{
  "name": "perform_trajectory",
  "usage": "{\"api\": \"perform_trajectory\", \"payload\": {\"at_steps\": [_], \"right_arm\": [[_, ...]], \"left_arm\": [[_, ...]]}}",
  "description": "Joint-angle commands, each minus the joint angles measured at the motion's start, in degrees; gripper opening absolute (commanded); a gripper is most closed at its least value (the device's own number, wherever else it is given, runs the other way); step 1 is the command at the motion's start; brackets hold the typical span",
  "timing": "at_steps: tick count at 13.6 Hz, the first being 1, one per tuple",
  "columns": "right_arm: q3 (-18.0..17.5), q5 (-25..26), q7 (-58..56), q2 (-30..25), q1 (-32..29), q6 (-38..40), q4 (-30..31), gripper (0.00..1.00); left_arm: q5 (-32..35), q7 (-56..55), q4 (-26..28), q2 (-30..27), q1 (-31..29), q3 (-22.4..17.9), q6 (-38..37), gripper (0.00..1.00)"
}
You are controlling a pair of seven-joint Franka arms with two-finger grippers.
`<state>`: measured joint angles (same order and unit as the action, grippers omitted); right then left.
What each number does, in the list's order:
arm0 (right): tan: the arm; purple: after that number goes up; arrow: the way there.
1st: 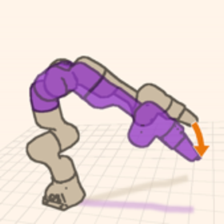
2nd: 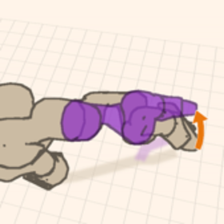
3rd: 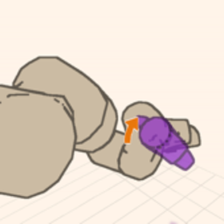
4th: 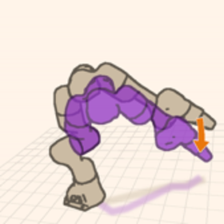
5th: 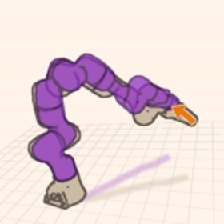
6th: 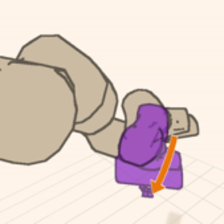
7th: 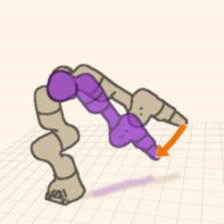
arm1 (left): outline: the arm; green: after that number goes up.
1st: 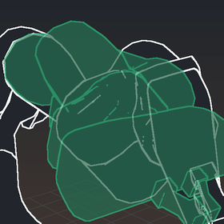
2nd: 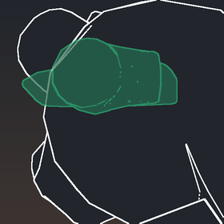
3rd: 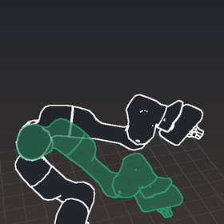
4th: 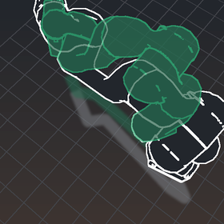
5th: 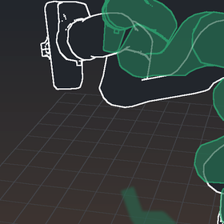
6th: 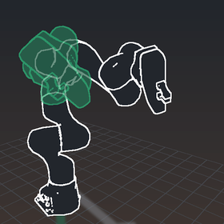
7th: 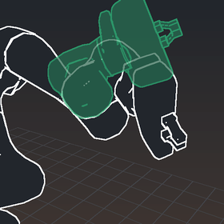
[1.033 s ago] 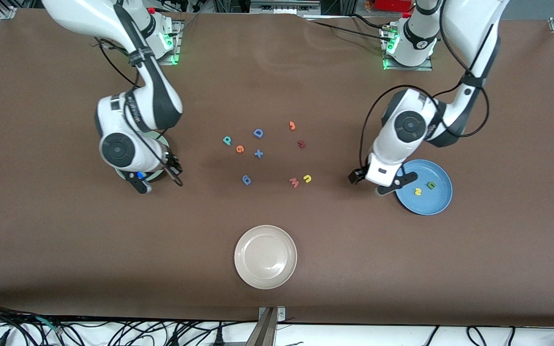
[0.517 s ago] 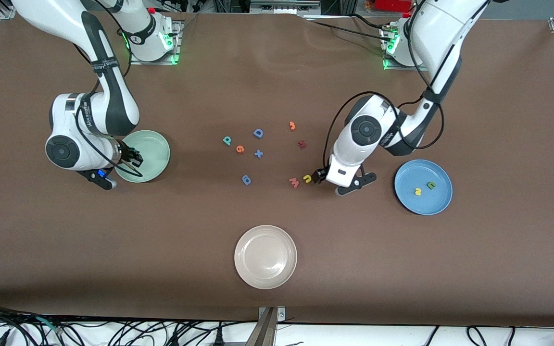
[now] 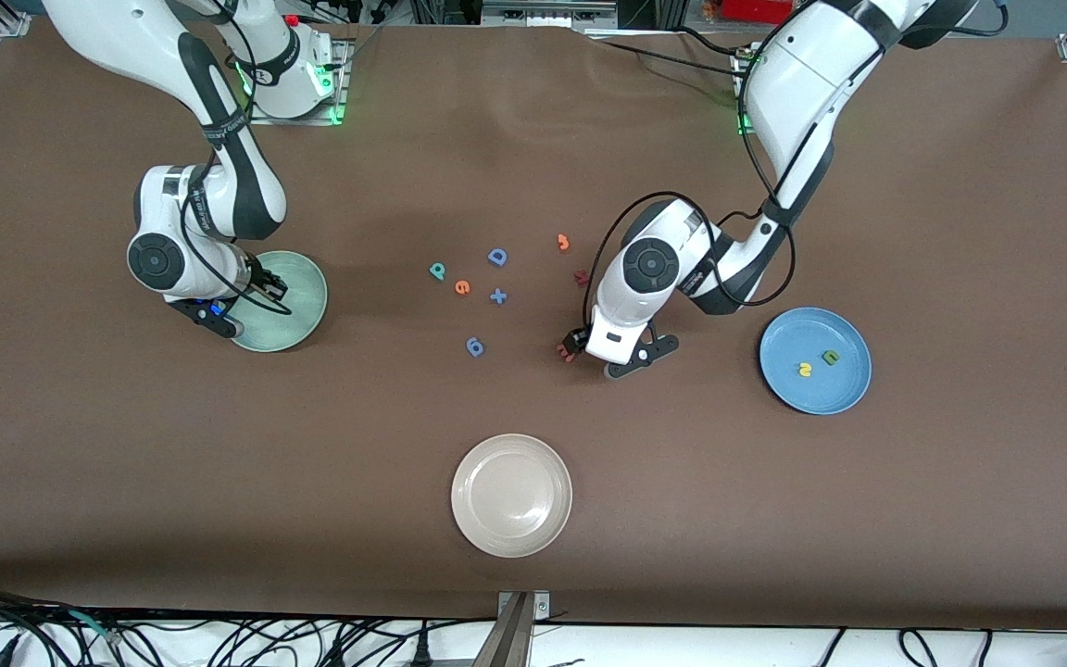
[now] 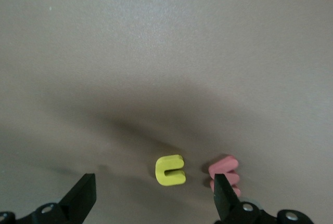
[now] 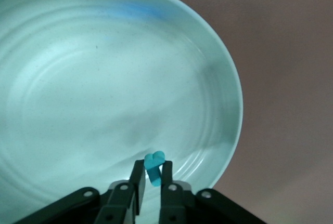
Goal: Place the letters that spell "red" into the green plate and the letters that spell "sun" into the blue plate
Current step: 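Grasp the yellow C letter with the left gripper while the right reaches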
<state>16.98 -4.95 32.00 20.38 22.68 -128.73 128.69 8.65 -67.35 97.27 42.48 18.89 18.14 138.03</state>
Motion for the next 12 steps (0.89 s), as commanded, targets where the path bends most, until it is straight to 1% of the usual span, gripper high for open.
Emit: {"api": "perform_trajectory", "payload": {"at_steps": [1, 2, 3, 6, 8, 10, 11, 12], "right_arm": [[0.0, 0.1, -0.9, -1.5, 0.2, -0.6, 1.3, 0.67], [0.0, 0.0, -0.8, -1.6, 0.2, -0.6, 1.2, 0.81], [0.0, 0.0, -0.8, -1.6, 0.2, -0.6, 1.1, 0.89], [-0.4, -0.1, 0.9, -3.3, 0.5, 0.1, 0.2, 0.92], [-1.4, -0.2, 5.4, -4.3, 1.2, 1.5, -1.1, 0.92], [-5.5, -0.3, 13.1, -4.3, 1.4, 6.3, -5.1, 0.92], [-7.6, -0.4, 17.8, -4.1, 1.4, 7.7, -7.2, 0.92], [-10.1, -0.8, 22.4, -3.9, 1.5, 8.0, -8.6, 0.92]], "left_arm": [[5.0, -4.3, -2.2, 2.0, 0.6, -0.1, -1.1, 1.0], [5.8, -4.6, -2.2, 2.3, 0.6, -0.1, -1.1, 1.0], [5.8, -4.8, -2.2, 2.3, 0.6, -0.1, -1.1, 1.0], [5.9, -5.3, -2.1, 2.3, 0.6, -0.1, -1.1, 1.0], [7.9, -7.7, -2.0, 2.3, 0.6, -0.1, -1.0, 0.8], [10.1, -10.7, -2.0, 2.3, 0.6, 0.1, -1.0, 0.43], [10.2, -10.7, -1.9, 2.3, 0.6, 0.3, -1.0, 0.33], [10.3, -10.8, -1.9, 2.3, 0.6, 1.1, -1.0, 0.28]]}}
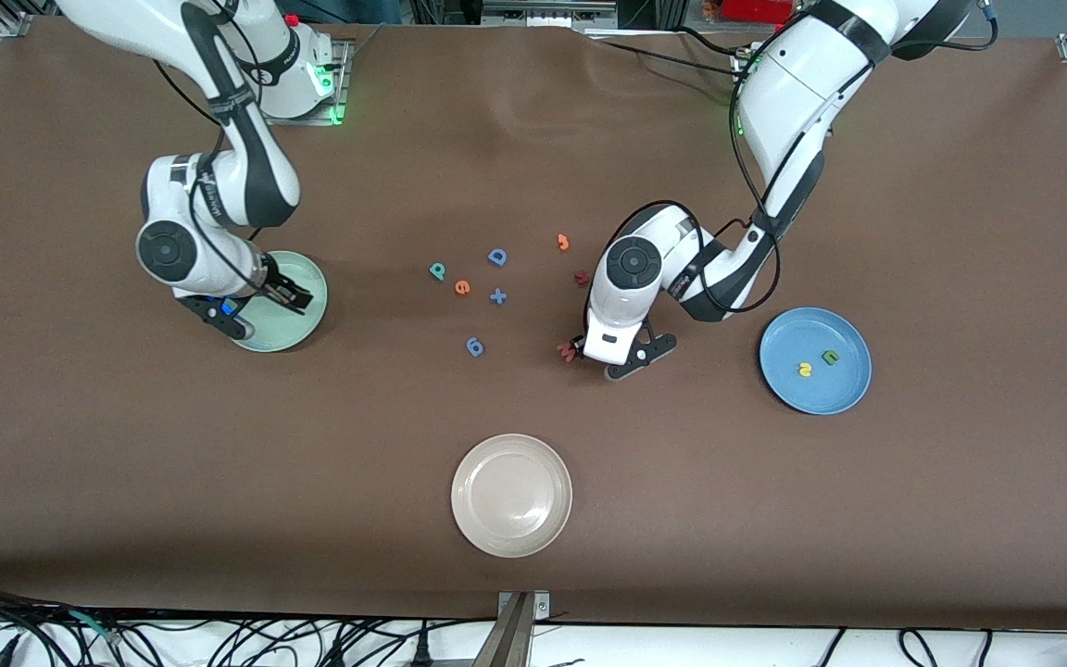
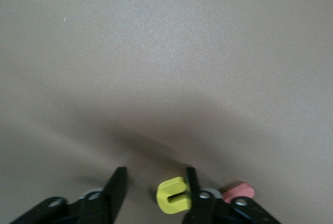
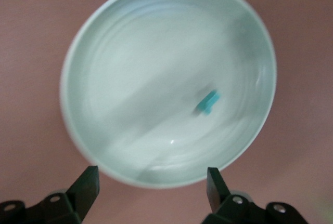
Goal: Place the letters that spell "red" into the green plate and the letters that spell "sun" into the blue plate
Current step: 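Grasp the yellow C letter with the left gripper while the right reaches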
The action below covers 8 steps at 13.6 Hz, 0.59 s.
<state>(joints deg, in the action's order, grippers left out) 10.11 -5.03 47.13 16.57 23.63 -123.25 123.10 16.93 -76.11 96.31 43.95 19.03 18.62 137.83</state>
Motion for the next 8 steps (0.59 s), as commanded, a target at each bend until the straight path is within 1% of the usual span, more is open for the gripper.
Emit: {"api": "perform_trajectory", "payload": {"at_steps": [1, 4, 6, 7, 8], "right_arm": [[-5.5, -0.8, 11.6, 0.4, 0.5, 2.4, -4.3, 0.92], [-10.8, -1.0, 22.9, 3.0, 0.6, 1.6, -8.2, 0.92], [-13.9, -1.0, 28.6, 5.8, 0.7, 0.6, -10.6, 0.92], [-15.2, -1.1, 30.6, 6.9, 0.7, -0.8, -10.8, 0.92], [-16.4, -1.1, 32.4, 7.9, 0.7, -2.8, -10.8, 0.92]], "left_arm": [[2.1, -2.0, -1.0, 0.9, 0.5, 0.7, -0.8, 0.27], [2.1, -2.8, -0.9, 0.9, 0.5, 0.7, -0.7, 0.25], [3.4, -3.8, -0.8, 0.9, 0.5, 0.8, -0.7, 0.25], [3.5, -4.1, -0.8, 0.9, 0.5, 0.7, -0.7, 0.23], [3.6, -4.0, -0.8, 0.9, 0.5, 0.8, -0.7, 0.15]]}}
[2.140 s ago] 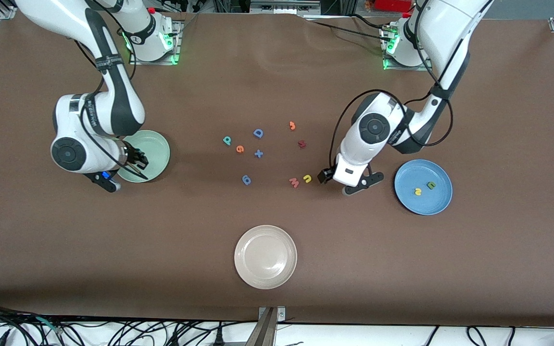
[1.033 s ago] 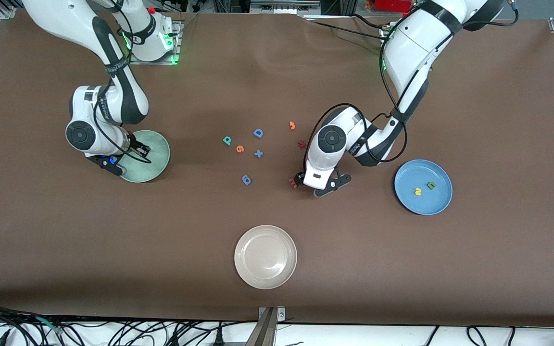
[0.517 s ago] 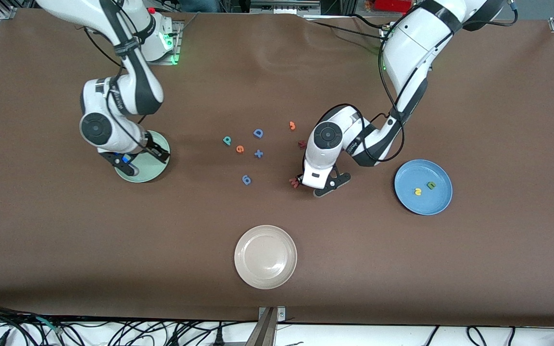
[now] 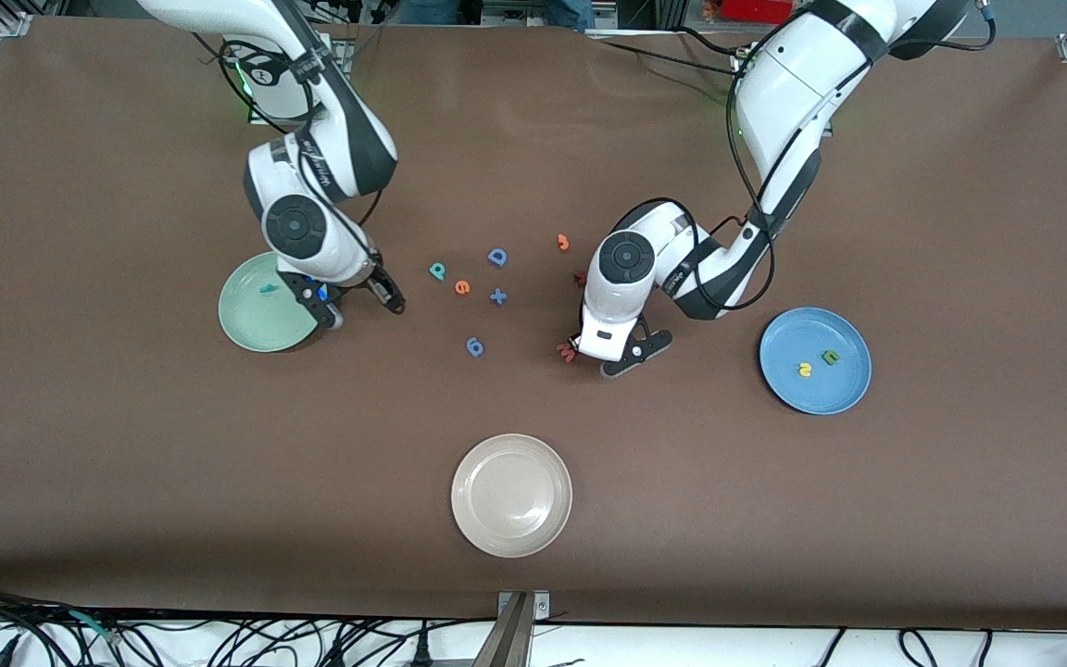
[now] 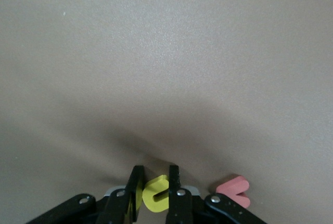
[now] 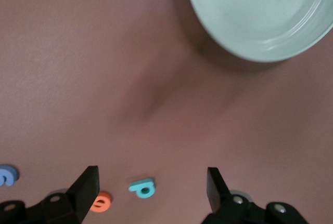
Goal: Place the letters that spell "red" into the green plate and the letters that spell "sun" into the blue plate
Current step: 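Grasp the yellow C letter with the left gripper while the right reaches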
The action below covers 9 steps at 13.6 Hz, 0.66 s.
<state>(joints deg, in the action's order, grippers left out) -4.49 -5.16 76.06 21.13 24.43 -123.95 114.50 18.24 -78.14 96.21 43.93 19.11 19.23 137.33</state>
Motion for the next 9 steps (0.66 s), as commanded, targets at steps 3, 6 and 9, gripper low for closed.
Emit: {"api": "perform_trajectory", "payload": {"at_steps": [3, 6, 9], "right_arm": [[-5.3, -1.0, 6.9, 7.1, -0.1, -6.4, -2.1, 0.92], [-6.4, -1.4, 7.9, 8.9, 0.1, -8.0, -1.8, 0.92], [-6.5, -1.4, 8.0, 9.7, 1.0, -7.6, -1.1, 0.9]], "left_arm": [[2.2, -1.5, -0.7, 0.0, -0.1, 0.3, -0.2, 0.15], [2.2, -1.2, -0.7, -0.8, -0.8, 0.3, -0.4, 0.15], [1.3, 1.3, -0.2, -3.5, -3.3, 0.3, -1.8, 0.15]]}}
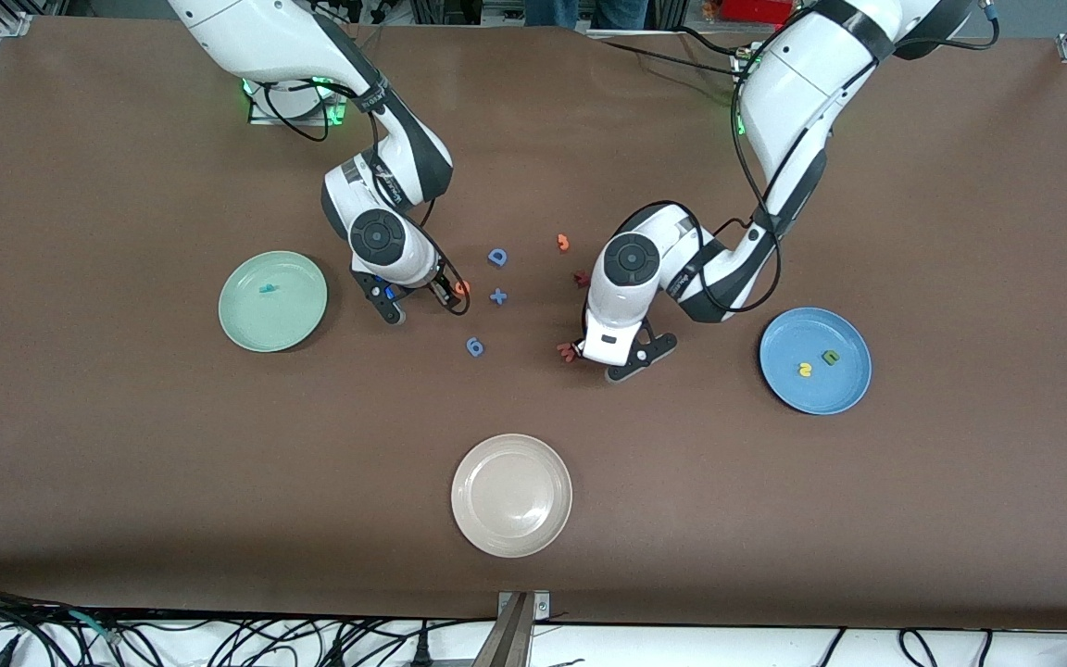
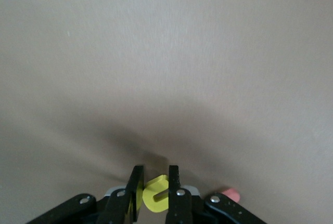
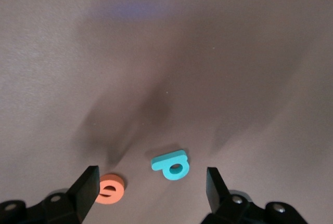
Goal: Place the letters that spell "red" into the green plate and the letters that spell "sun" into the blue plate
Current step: 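Carry the yellow C letter to the blue plate and release it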
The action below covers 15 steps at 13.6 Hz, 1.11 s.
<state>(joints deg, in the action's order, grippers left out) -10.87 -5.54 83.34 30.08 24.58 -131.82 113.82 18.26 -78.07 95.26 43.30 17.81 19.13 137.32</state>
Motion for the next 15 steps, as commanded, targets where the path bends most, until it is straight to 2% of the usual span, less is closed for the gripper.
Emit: {"api": "perform_trajectory", "payload": {"at_steps": [1, 3, 8, 12, 14, 15], "right_arm": [[-0.1, -1.1, 0.8, 1.0, 1.3, -0.1, 0.0, 0.88], [-0.1, -1.1, 0.8, 1.4, 1.3, -0.1, 0.3, 0.84], [0.0, -1.1, 0.7, 1.4, 1.4, 0.2, 0.7, 0.58], [0.2, -0.9, 0.6, 0.4, 1.3, 0.6, 1.1, 0.59], [0.3, -0.9, 0.7, -0.1, 1.3, 0.9, 1.1, 0.59], [0.3, -0.9, 0.6, 0.0, 1.3, 1.4, 1.1, 0.59]], "left_arm": [[1.2, 2.6, 0.6, -3.7, -3.6, 0.5, -3.1, 0.15], [1.1, 6.9, 0.7, -5.2, -6.6, 0.5, -4.9, 0.15], [1.4, 24.9, 0.8, -7.8, -17.0, 0.4, -10.7, 0.17], [2.2, 38.8, 2.3, -8.1, -25.2, -0.6, -11.0, 0.19], [2.6, 44.6, 5.2, -10.1, -26.8, -2.2, -11.0, 0.19], [2.6, 46.8, 7.2, -11.1, -26.9, -3.2, -11.0, 0.22]]}}
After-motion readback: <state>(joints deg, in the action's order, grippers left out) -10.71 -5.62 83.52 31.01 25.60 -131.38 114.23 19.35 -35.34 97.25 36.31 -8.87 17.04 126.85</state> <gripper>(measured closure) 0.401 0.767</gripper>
